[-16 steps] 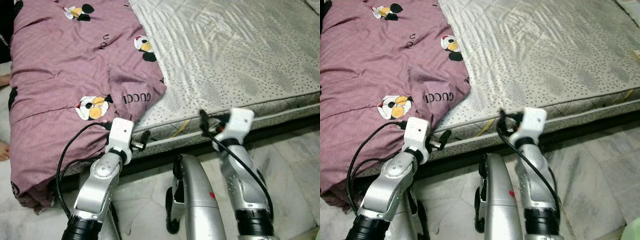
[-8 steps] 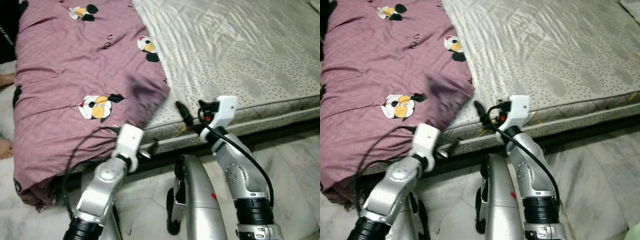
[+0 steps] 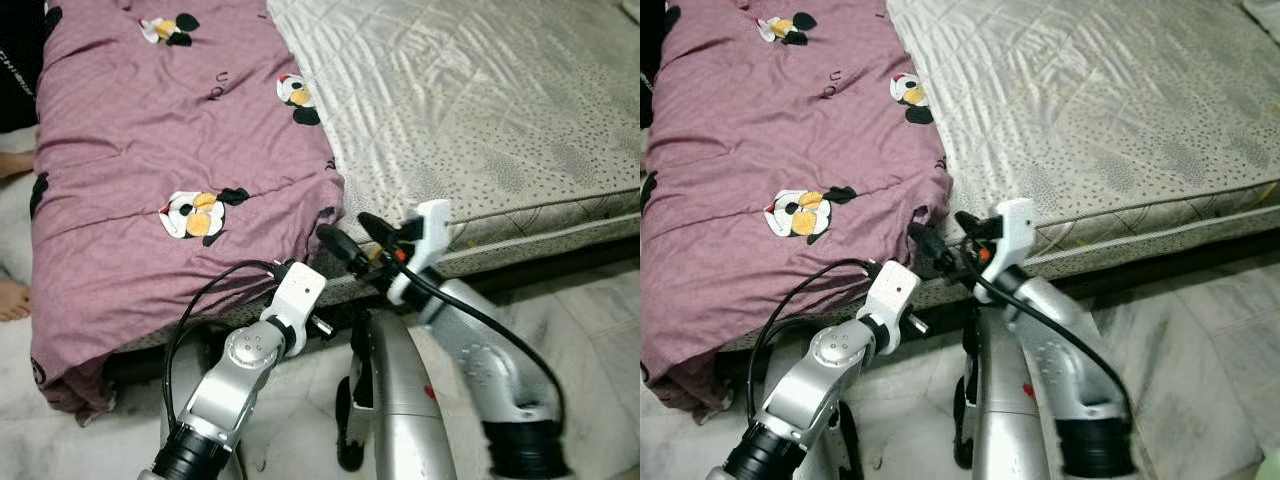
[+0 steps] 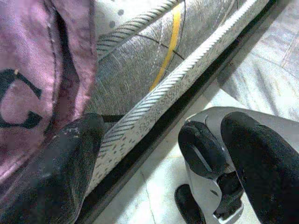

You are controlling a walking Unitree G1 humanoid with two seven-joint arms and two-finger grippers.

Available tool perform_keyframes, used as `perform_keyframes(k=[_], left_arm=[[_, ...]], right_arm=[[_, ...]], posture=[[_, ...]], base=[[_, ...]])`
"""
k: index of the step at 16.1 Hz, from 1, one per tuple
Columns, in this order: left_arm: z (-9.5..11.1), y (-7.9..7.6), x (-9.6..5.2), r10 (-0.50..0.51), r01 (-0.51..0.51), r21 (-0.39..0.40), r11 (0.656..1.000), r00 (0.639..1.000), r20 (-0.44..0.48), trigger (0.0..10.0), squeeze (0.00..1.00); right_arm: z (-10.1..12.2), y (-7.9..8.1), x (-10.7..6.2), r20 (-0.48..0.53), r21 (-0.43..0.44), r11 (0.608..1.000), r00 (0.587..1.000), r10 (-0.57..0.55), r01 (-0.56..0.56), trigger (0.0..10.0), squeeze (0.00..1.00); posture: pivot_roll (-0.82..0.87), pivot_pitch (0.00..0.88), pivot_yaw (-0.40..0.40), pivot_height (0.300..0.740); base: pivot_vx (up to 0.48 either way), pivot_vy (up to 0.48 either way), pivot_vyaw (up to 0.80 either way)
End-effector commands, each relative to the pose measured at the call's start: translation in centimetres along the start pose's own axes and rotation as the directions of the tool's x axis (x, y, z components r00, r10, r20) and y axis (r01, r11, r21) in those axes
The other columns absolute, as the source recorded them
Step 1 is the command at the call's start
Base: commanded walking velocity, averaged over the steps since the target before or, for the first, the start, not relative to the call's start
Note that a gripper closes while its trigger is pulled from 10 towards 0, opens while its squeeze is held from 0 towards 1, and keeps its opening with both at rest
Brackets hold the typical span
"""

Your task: Clean up the room

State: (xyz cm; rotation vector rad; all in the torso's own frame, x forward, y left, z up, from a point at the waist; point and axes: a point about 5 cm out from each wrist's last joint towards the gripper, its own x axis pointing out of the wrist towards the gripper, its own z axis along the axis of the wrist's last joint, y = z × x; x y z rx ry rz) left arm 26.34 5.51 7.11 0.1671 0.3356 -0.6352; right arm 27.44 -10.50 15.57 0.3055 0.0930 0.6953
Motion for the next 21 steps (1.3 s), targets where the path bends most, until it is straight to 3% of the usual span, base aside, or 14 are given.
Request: perform_keyframes(k=[1, 3, 6, 9, 10, 11, 12, 15, 16, 17, 19, 21], left_arm=[[0.1, -0.2, 0.2, -0.008, 0.008, 0.002, 1.0, 1.0, 0.021, 10.0, 0.0], [1.6, 0.0, 0.4, 0.023, -0.023, 0.002, 1.0, 0.994, 0.111, 10.0, 0.0], [4.3, 0.2, 0.7, 0.059, -0.073, 0.048, 0.996, 0.967, 0.247, 10.0, 0.0], [7.4, 0.3, 0.7, 0.062, -0.114, 0.112, 0.987, 0.918, 0.391, 10.0, 0.0], [8.1, 0.4, 0.7, 0.066, -0.125, 0.115, 0.986, 0.905, 0.419, 10.0, 0.0], [8.9, 0.6, 0.7, 0.076, -0.137, 0.105, 0.985, 0.889, 0.452, 10.0, 0.0], [9.1, 0.7, 0.9, 0.078, -0.142, 0.109, 0.984, 0.887, 0.456, 10.0, 0.0], [9.5, 1.0, 0.9, 0.09, -0.158, 0.107, 0.982, 0.876, 0.473, 10.0, 0.0], [9.5, 1.3, 0.7, 0.103, -0.172, 0.103, 0.98, 0.871, 0.48, 10.0, 0.0], [9.5, 1.3, 0.7, 0.104, -0.174, 0.102, 0.979, 0.87, 0.482, 10.0, 0.0], [9.5, 1.8, 0.5, 0.135, -0.202, 0.087, 0.976, 0.86, 0.492, 10.0, 0.0], [9.6, 2.1, 0.5, 0.153, -0.214, 0.07, 0.974, 0.856, 0.494, 10.0, 0.0]], right_arm=[[-0.4, -1.0, -0.9, -0.026, -0.059, 0.995, 0.997, -0.078, 0.076, 10.0, 0.0], [-0.7, -3.0, -2.3, -0.025, -0.108, 0.959, 0.964, -0.265, 0.261, 10.0, 0.0], [-2.1, -4.7, -5.8, -0.042, -0.152, 0.857, 0.864, -0.502, 0.492, 10.0, 0.0], [-3.8, -4.6, -10.1, -0.057, -0.144, 0.75, 0.751, -0.658, 0.646, 10.0, 0.0], [-4.1, -4.3, -10.6, -0.056, -0.151, 0.735, 0.737, -0.673, 0.661, 10.0, 0.0], [-3.9, -4.6, -10.9, -0.033, -0.169, 0.696, 0.702, -0.712, 0.698, 10.0, 0.0], [-3.2, -5.0, -10.5, 0.014, -0.176, 0.674, 0.686, -0.727, 0.718, 10.0, 0.0], [0.0, -6.1, -8.2, 0.164, -0.201, 0.659, 0.688, -0.707, 0.725, 10.0, 0.0], [2.2, -6.9, -7.1, 0.247, -0.209, 0.636, 0.669, -0.701, 0.743, 10.0, 0.0], [2.5, -7.0, -6.9, 0.258, -0.209, 0.633, 0.666, -0.7, 0.746, 10.0, 0.0], [5.1, -7.3, -5.3, 0.362, -0.277, 0.608, 0.667, -0.651, 0.744, 10.0, 0.0], [4.4, -8.1, -5.5, 0.335, -0.315, 0.585, 0.665, -0.668, 0.747, 10.0, 0.0]], posture=[[-0.07, 0.192, -0.035, 0.517], [-0.07, 0.192, -0.035, 0.517], [-0.07, 0.18, -0.039, 0.517], [-0.08, 0.17, -0.033, 0.517], [-0.08, 0.165, -0.03, 0.517], [-0.09, 0.158, -0.025, 0.517], [-0.08, 0.151, -0.021, 0.517], [-0.06, 0.136, -0.017, 0.517], [-0.06, 0.131, -0.017, 0.517], [-0.05, 0.129, -0.017, 0.517], [-0.05, 0.114, -0.022, 0.517], [-0.04, 0.108, -0.025, 0.517]], base=[[0.0, 0.0, 0.0], [0.0, 0.0, 0.0], [0.0, 0.0, 0.0], [0.0, 0.0, 0.0], [0.0, 0.0, 0.0], [0.0, 0.0, 0.0], [0.0, 0.0, 0.0], [0.0, 0.0, 0.0], [0.0, 0.0, 0.0], [0.0, 0.0, 0.0], [0.0, 0.0, 0.0], [0.0, 0.0, 0.0]])
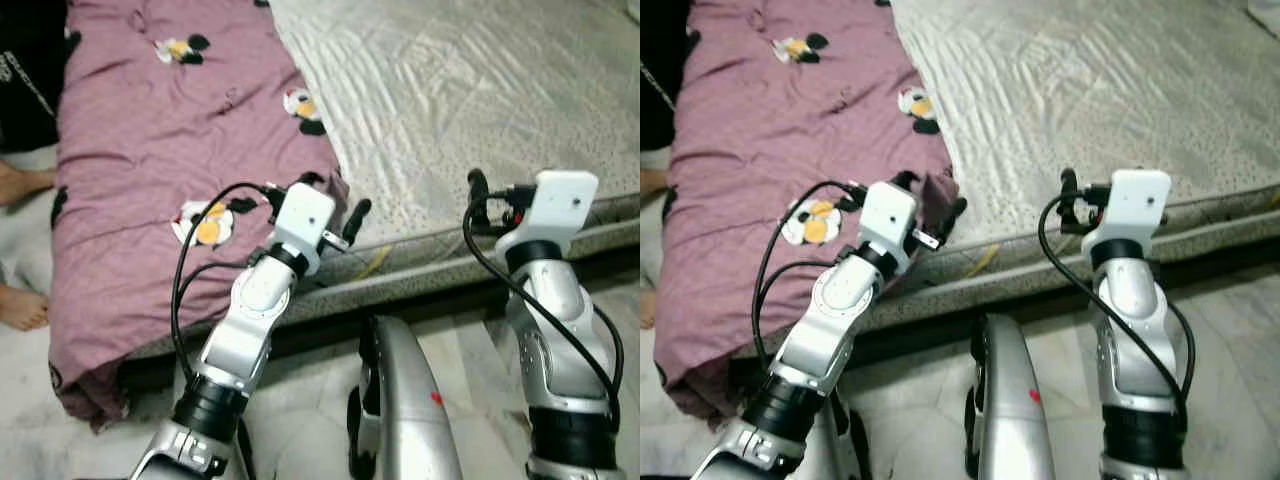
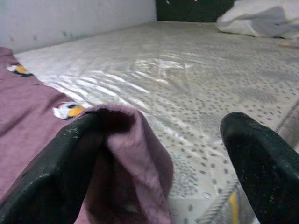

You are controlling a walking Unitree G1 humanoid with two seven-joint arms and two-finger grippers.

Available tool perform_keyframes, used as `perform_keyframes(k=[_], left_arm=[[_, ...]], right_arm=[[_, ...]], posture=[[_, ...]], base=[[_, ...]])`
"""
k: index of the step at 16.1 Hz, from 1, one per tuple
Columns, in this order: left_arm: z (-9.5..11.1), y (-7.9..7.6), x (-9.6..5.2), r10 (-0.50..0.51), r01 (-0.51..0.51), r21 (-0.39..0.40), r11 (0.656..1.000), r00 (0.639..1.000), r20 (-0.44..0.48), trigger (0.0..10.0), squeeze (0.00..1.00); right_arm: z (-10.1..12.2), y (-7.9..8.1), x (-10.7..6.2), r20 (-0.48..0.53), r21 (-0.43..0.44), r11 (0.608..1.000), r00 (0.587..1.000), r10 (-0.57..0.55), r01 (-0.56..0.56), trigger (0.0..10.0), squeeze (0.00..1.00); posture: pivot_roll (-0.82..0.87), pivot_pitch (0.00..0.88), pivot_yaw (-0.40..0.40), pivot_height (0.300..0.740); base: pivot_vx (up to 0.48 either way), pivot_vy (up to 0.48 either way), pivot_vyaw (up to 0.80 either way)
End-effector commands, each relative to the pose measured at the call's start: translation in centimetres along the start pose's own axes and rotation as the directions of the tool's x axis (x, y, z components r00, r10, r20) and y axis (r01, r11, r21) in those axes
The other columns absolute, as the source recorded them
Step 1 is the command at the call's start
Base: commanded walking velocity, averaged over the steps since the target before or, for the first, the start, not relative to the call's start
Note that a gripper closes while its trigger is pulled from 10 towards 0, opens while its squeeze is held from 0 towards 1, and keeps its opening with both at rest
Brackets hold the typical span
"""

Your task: Clean up the room

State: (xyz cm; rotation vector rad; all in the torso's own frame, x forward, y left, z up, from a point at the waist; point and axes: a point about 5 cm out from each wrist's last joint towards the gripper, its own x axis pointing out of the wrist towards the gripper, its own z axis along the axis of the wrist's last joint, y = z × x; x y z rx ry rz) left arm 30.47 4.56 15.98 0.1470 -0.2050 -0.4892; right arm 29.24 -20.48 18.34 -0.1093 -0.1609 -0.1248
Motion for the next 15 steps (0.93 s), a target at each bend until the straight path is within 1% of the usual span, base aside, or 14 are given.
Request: perform_keyframes(k=[1, 2, 3, 4, 5, 6, 7, 8, 10, 11, 13, 14, 15], left_arm=[[0.0, -0.3, 0.0, -0.013, 0.013, -0.023, 1.0, 1.0, 0.001, 10.0, 0.0], [0.0, -0.6, -0.2, -0.05, 0.05, -0.051, 0.997, 0.999, 0.003, 10.0, 0.0], [-0.1, -0.8, -0.4, -0.07, 0.07, -0.059, 0.996, 0.998, 0.003, 10.0, 0.0], [-0.3, -0.9, -0.5, -0.077, 0.076, -0.059, 0.995, 0.997, -0.003, 10.0, 0.0], [-0.4, -1.1, -0.6, -0.081, 0.081, -0.058, 0.995, 0.997, -0.006, 10.0, 0.0], [-0.5, -1.1, -0.7, -0.084, 0.083, -0.06, 0.995, 0.996, -0.006, 10.0, 0.0], [-0.5, -1.0, -0.7, -0.087, 0.086, -0.063, 0.994, 0.996, -0.006, 10.0, 0.0], [-0.5, -1.0, -0.6, -0.09, 0.089, -0.064, 0.994, 0.996, -0.005, 10.0, 0.0], [-0.3, -0.7, -0.7, -0.078, 0.078, -0.062, 0.995, 0.997, 0.004, 10.0, 0.0], [-0.4, -0.3, -1.0, -0.058, 0.058, -0.072, 0.996, 0.998, 0.005, 10.0, 0.0], [-1.0, 0.2, -1.4, -0.02, 0.019, -0.065, 0.998, 1.0, -0.016, 10.0, 0.0], [-1.1, 0.6, -1.6, 0.01, -0.012, -0.06, 0.998, 1.0, -0.026, 10.0, 0.0], [-1.2, 0.7, -1.6, 0.013, -0.015, -0.057, 0.998, 0.999, -0.029, 10.0, 0.0]], right_arm=[[-2.3, -0.8, -1.0, -0.105, 0.028, 0.999, 0.994, -0.037, 0.041, 10.0, 0.0], [-3.4, -0.9, -2.1, -0.156, 0.056, 0.997, 0.987, -0.035, 0.044, 10.0, 0.0], [-4.2, -0.7, -3.2, -0.196, 0.079, 0.996, 0.98, -0.016, 0.032, 10.0, 0.0], [-4.7, -0.5, -4.3, -0.224, 0.104, 0.995, 0.975, 0.011, 0.012, 10.0, 0.0], [-5.1, 0.0, -5.9, -0.249, 0.131, 0.991, 0.966, 0.065, -0.033, 10.0, 0.0], [-5.6, 0.7, -7.5, -0.287, 0.167, 0.979, 0.944, 0.161, -0.116, 10.0, 0.0], [-6.3, 0.9, -9.3, -0.329, 0.168, 0.965, 0.911, 0.248, -0.202, 10.0, 0.0], [-7.0, 0.5, -10.7, -0.377, 0.17, 0.955, 0.879, 0.292, -0.244, 10.0, 0.0], [-8.1, -1.0, -11.7, -0.432, 0.156, 0.962, 0.861, 0.27, -0.223, 10.0, 0.0], [-8.1, -0.9, -11.6, -0.424, 0.175, 0.958, 0.861, 0.28, -0.226, 10.0, 0.0], [-7.7, 0.2, -11.1, -0.397, 0.214, 0.941, 0.857, 0.328, -0.261, 10.0, 0.0], [-7.5, 1.5, -11.0, -0.375, 0.26, 0.909, 0.834, 0.406, -0.325, 10.0, 0.0], [-7.3, 2.2, -11.0, -0.362, 0.294, 0.886, 0.816, 0.451, -0.36, 10.0, 0.0]], posture=[[-0.04, 0.108, -0.026, 0.517], [-0.04, 0.106, -0.025, 0.517], [-0.05, 0.107, -0.022, 0.517], [-0.05, 0.107, -0.02, 0.517], [-0.06, 0.109, -0.015, 0.517], [-0.07, 0.109, -0.014, 0.517], [-0.08, 0.11, -0.011, 0.517], [-0.09, 0.109, -0.008, 0.517], [-0.09, 0.106, -0.003, 0.517], [-0.09, 0.104, -0.002, 0.517], [-0.09, 0.099, 0.001, 0.517], [-0.08, 0.096, 0.0, 0.517], [-0.08, 0.093, -0.001, 0.517]], base=[[0.0, 0.0, 0.0], [0.0, 0.0, 0.0], [0.0, 0.0, 0.0], [0.0, 0.0, 0.0], [0.0, 0.0, 0.0], [0.0, 0.0, 0.0], [0.0, 0.0, 0.0], [0.0, 0.0, 0.0], [0.0, 0.0, 0.0], [0.0, 0.0, 0.0], [0.0, 0.0, 0.0], [0.0, 0.0, 0.0], [0.0, 0.0, 0.0]])
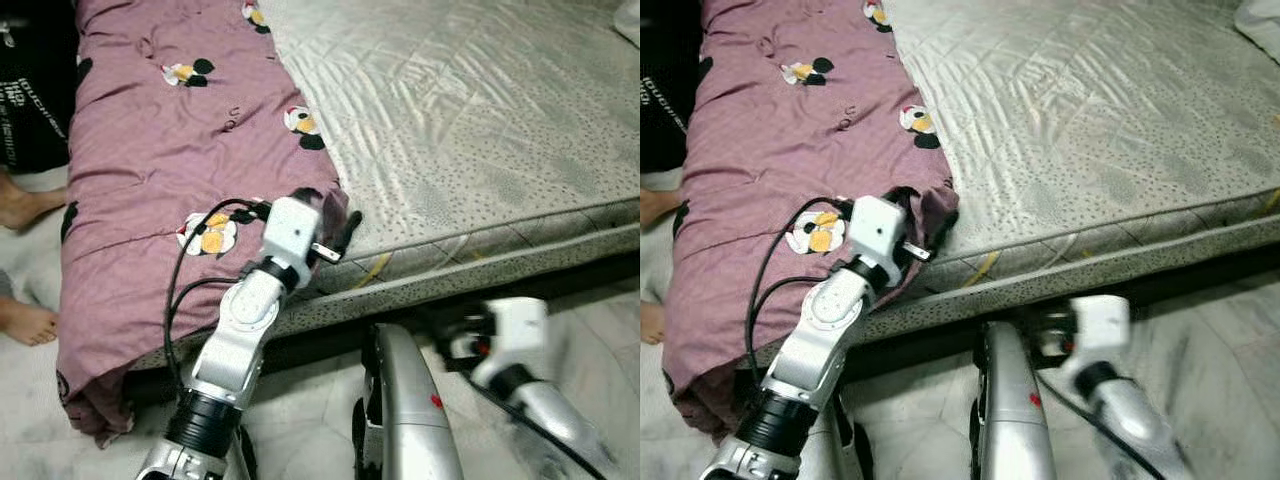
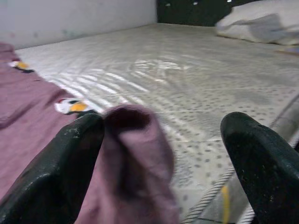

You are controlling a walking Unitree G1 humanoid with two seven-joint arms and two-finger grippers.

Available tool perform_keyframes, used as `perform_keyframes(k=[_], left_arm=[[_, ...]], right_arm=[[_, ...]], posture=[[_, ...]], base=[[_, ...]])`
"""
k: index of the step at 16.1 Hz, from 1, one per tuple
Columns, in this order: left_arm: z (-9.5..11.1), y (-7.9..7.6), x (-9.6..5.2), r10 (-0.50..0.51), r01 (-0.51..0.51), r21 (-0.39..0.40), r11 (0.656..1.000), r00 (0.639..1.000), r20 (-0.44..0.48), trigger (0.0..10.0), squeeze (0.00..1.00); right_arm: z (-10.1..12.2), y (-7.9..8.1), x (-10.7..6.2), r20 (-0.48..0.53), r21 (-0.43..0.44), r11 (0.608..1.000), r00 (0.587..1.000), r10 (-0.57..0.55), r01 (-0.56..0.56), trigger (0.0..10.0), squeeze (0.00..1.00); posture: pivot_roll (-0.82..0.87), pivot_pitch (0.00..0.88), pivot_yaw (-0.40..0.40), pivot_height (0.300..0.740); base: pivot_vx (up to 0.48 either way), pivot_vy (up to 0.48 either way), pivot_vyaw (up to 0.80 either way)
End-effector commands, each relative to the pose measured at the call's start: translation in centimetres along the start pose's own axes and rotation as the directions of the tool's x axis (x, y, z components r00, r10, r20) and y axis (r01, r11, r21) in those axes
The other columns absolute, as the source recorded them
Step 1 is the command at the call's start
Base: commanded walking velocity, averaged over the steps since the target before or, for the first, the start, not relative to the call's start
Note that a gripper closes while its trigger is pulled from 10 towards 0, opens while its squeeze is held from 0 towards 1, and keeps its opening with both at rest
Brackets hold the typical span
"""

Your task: Clean up the room

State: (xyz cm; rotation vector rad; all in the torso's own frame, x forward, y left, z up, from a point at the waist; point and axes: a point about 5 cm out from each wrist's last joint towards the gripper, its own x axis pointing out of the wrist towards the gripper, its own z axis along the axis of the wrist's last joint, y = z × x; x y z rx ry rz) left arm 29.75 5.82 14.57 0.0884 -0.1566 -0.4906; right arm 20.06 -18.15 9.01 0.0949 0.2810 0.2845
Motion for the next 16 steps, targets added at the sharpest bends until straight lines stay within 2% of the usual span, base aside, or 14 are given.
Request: perform_keyframes(k=[1, 2, 4, 5, 16], left_arm=[[0.1, 0.3, -0.1, 0.013, -0.013, 0.018, 1.0, 1.0, 0.004, 10.0, 0.0], [0.1, 0.4, -0.1, 0.018, -0.018, 0.022, 1.0, 1.0, 0.005, 10.0, 0.0], [0.1, 0.5, 0.1, 0.027, -0.027, 0.029, 0.999, 1.0, 0.005, 10.0, 0.0], [0.2, 0.6, 0.2, 0.033, -0.033, 0.03, 0.999, 0.999, 0.008, 10.0, 0.0], [0.2, 0.6, 0.2, 0.033, -0.033, 0.03, 0.999, 0.999, 0.008, 10.0, 0.0]], right_arm=[[0.6, 1.4, 0.1, 0.022, 0.062, 0.991, 0.992, 0.121, -0.122, 10.0, 0.0], [1.8, 2.8, 0.5, 0.066, 0.081, 0.968, 0.97, 0.232, -0.237, 10.0, 0.0], [2.9, 3.2, 1.1, 0.104, 0.075, 0.956, 0.955, 0.276, -0.284, 10.0, 0.0], [3.0, 3.5, 1.2, 0.091, 0.06, 0.946, 0.945, 0.314, -0.32, 10.0, 0.0], [3.0, 3.5, 1.2, 0.091, 0.06, 0.946, 0.945, 0.314, -0.32, 10.0, 0.0]], posture=[[-0.08, 0.084, -0.005, 0.517], [-0.08, 0.081, -0.008, 0.517], [-0.07, 0.073, -0.013, 0.517], [-0.07, 0.068, -0.019, 0.517], [-0.07, 0.068, -0.019, 0.517]], base=[[0.0, 0.0, 0.0], [0.0, 0.0, 0.0], [0.0, 0.0, 0.0], [0.0, 0.0, 0.0], [0.0, 0.0, 0.0]])
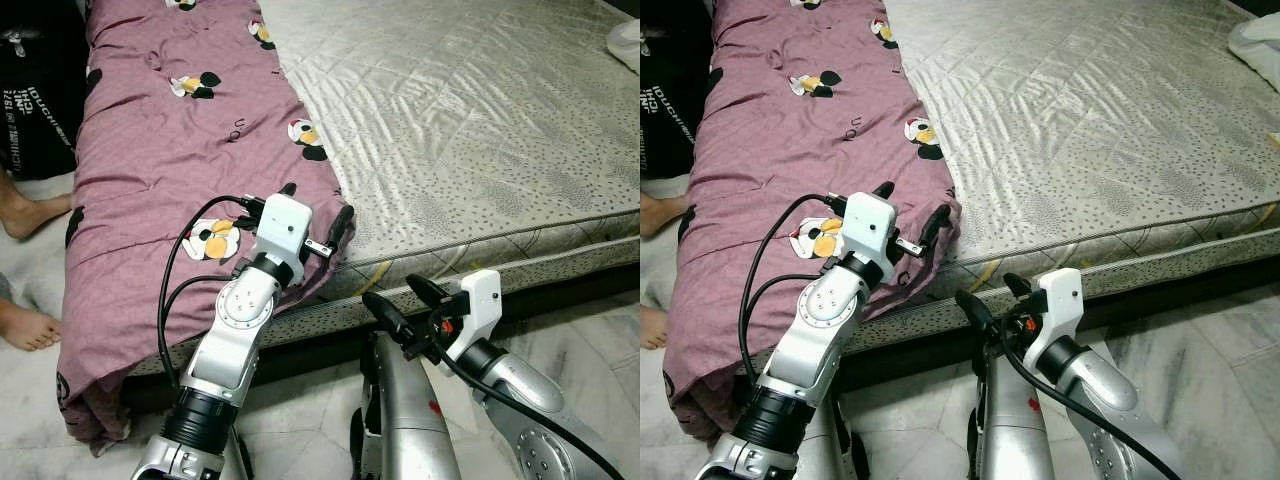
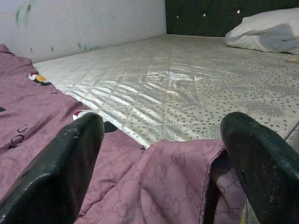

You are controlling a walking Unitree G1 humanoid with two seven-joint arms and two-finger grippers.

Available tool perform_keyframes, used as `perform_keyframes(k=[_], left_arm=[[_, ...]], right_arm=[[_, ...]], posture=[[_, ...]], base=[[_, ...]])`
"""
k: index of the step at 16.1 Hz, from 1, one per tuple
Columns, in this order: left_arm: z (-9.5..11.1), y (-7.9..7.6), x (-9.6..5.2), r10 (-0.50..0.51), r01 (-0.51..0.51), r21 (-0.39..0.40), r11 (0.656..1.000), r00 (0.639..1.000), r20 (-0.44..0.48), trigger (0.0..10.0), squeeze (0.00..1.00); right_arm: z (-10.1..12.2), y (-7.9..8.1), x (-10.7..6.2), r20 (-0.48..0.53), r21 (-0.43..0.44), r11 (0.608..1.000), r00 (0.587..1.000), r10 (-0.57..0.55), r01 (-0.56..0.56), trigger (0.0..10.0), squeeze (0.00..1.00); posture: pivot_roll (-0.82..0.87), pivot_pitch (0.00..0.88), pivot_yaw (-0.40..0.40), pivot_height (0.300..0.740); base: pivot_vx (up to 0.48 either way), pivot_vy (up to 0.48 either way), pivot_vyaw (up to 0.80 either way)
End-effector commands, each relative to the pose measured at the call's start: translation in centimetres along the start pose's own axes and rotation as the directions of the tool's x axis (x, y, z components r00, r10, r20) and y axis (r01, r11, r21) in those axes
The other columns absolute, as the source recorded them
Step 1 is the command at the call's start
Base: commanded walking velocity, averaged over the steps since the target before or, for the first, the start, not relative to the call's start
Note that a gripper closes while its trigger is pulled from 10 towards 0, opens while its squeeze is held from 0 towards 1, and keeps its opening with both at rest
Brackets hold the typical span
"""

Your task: Clean up the room

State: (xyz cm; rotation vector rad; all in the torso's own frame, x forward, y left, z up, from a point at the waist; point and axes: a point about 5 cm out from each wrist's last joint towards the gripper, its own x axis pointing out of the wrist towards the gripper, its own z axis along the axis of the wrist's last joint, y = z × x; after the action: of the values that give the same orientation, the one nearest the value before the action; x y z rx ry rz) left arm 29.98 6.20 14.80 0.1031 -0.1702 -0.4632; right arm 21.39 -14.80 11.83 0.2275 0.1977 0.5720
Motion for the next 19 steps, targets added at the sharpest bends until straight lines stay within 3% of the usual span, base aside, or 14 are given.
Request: perform_keyframes(k=[1, 4, 5, 6, 7, 14, 17, 18, 19], left_arm=[[0.0, 0.1, 0.1, 0.006, -0.006, 0.011, 1.0, 1.0, -0.001, 10.0, 0.0], [0.0, 0.1, 0.1, 0.006, -0.006, 0.011, 1.0, 1.0, -0.001, 10.0, 0.0], [0.1, 0.3, 0.1, 0.015, -0.015, 0.013, 1.0, 1.0, 0.005, 10.0, 0.0], [-2.8, 5.3, -2.2, 0.272, -0.275, -0.005, 0.961, 0.954, -0.13, 10.0, 0.0], [-4.1, 7.2, -3.6, 0.366, -0.375, -0.008, 0.927, 0.911, -0.189, 10.0, 0.0], [-4.0, 7.7, -4.0, 0.347, -0.352, 0.006, 0.936, 0.92, -0.182, 10.0, 0.0], [-3.3, 8.0, -4.4, 0.384, -0.382, 0.045, 0.923, 0.913, -0.141, 10.0, 0.0], [-3.5, 8.6, -4.8, 0.444, -0.439, 0.066, 0.896, 0.884, -0.149, 10.0, 0.0], [-3.7, 8.8, -5.0, 0.455, -0.454, 0.049, 0.89, 0.875, -0.166, 10.0, 0.0]], right_arm=[[0.1, 0.3, -0.1, -0.001, -0.003, 1.0, 1.0, 0.018, -0.018, 10.0, 0.0], [0.1, 0.3, -0.1, -0.001, -0.003, 1.0, 1.0, 0.018, -0.018, 10.0, 0.0], [-0.3, 0.4, -0.2, -0.062, -0.039, 0.997, 0.996, 0.064, -0.066, 10.0, 0.0], [0.2, -2.7, 0.6, -0.016, -0.119, 0.985, 0.992, -0.128, 0.125, 10.0, 0.0], [0.6, -3.8, 0.9, 0.026, -0.132, 0.967, 0.976, -0.216, 0.218, 10.0, 0.0], [0.3, -3.2, 1.2, 0.023, -0.143, 0.975, 0.985, -0.171, 0.172, 10.0, 0.0], [-0.3, -1.9, 1.3, -0.015, -0.189, 0.98, 0.998, -0.063, 0.059, 10.0, 0.0], [-0.1, -2.2, 1.6, 0.008, -0.155, 0.983, 0.995, -0.096, 0.096, 10.0, 0.0], [0.3, -2.0, 2.4, 0.029, -0.138, 0.984, 0.994, -0.106, 0.109, 10.0, 0.0]], posture=[[-0.07, 0.068, -0.019, 0.517], [-0.07, 0.068, -0.019, 0.517], [-0.07, 0.065, -0.022, 0.517], [-0.06, 0.02, -0.043, 0.517], [-0.06, 0.022, -0.043, 0.517], [-0.05, 0.027, -0.041, 0.517], [-0.05, 0.026, -0.041, 0.517], [-0.04, 0.026, -0.043, 0.517], [-0.05, 0.029, -0.041, 0.517]], base=[[0.0, 0.0, 0.0], [0.0, 0.0, 0.0], [0.0, 0.0, 0.0], [0.0, 0.0, 0.0], [0.0, 0.0, 0.0], [0.0, 0.0, 0.0], [0.0, 0.0, 0.0], [0.0, 0.0, 0.0], [0.0, 0.0, 0.0]])
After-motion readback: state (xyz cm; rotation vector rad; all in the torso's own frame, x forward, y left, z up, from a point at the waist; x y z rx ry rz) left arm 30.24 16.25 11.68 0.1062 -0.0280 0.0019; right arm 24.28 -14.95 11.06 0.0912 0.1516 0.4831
